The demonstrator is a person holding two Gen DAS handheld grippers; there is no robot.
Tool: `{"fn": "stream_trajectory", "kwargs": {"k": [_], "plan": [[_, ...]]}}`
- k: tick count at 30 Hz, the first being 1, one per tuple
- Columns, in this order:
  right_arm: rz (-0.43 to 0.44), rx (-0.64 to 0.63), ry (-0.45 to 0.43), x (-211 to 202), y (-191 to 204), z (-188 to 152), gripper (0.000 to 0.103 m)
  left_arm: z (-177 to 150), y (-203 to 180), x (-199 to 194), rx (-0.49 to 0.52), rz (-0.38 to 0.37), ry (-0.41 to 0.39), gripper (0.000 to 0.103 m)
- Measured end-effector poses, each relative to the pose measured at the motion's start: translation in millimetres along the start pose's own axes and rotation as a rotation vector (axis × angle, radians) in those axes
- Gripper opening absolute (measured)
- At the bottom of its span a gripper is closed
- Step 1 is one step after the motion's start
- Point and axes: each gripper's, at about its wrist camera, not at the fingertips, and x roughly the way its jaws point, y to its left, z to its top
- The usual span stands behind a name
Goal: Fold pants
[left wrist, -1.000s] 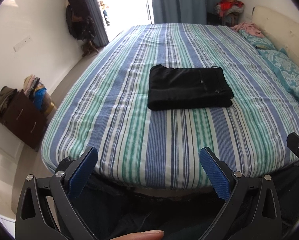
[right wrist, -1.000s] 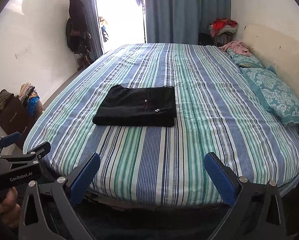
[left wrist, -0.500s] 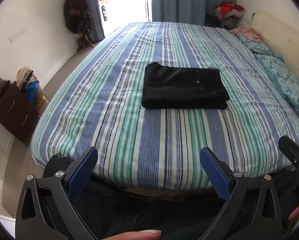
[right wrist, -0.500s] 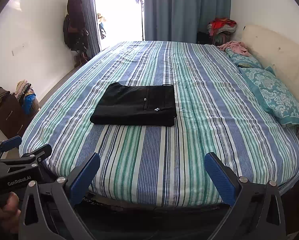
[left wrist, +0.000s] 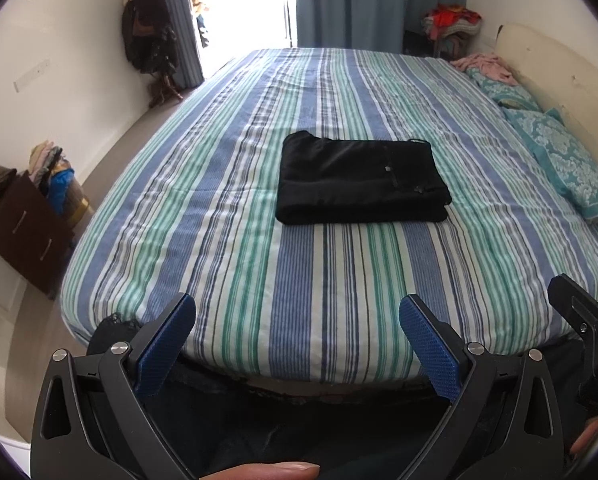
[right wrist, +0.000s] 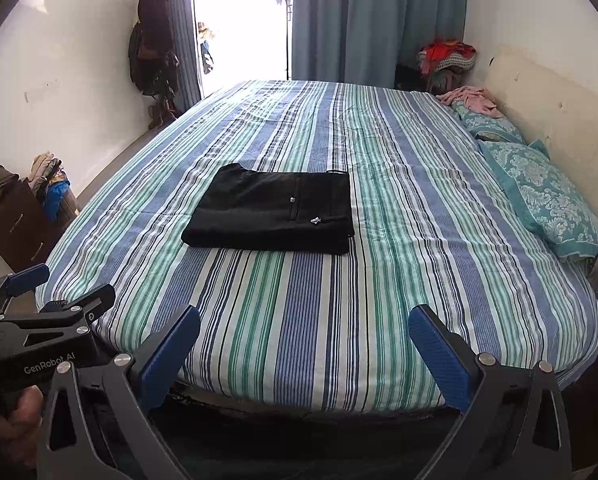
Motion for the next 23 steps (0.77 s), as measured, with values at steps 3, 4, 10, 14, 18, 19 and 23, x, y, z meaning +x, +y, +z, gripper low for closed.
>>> {"fn": "stream_trajectory", "kwargs": {"k": [3,4,10,14,18,19,23], "plan": [[-0.004,0.003,-0.007,-1.2,-0.9,1.6,0.103,0.7,-0.2,-0.4,0.002,-0.001,0.000,0.102],[-0.005,0.003,-0.007,-0.9,-1.3,1.6,0.103,0.6,-0.4,0.2,0.002,-0.002,0.002,0.102],[-0.005,0.007,0.000,0.8,-1.7,0.2,0.103,0.1,-1.5,1.1,0.007,-0.005,0.010,0.102],[-0.007,0.005,-0.001,0.6,-1.2,0.1,0.103,-0.2,-1.8,1.8,0.008,-0.003,0.010,0.102],[-0.004,0.003,0.003,1.3,-0.4,-0.3,0.103,-0.7,-1.2,4.2,0.013,0.007,0.015,0.102],[-0.003,0.003,0.004,1.4,-0.2,-0.3,0.103,-1.3,-0.7,4.8,0.010,0.004,0.017,0.102],[-0.001,-0.001,0.003,1.0,1.0,-0.5,0.103,-2.0,1.3,2.0,0.001,0.000,0.002,0.102]]}}
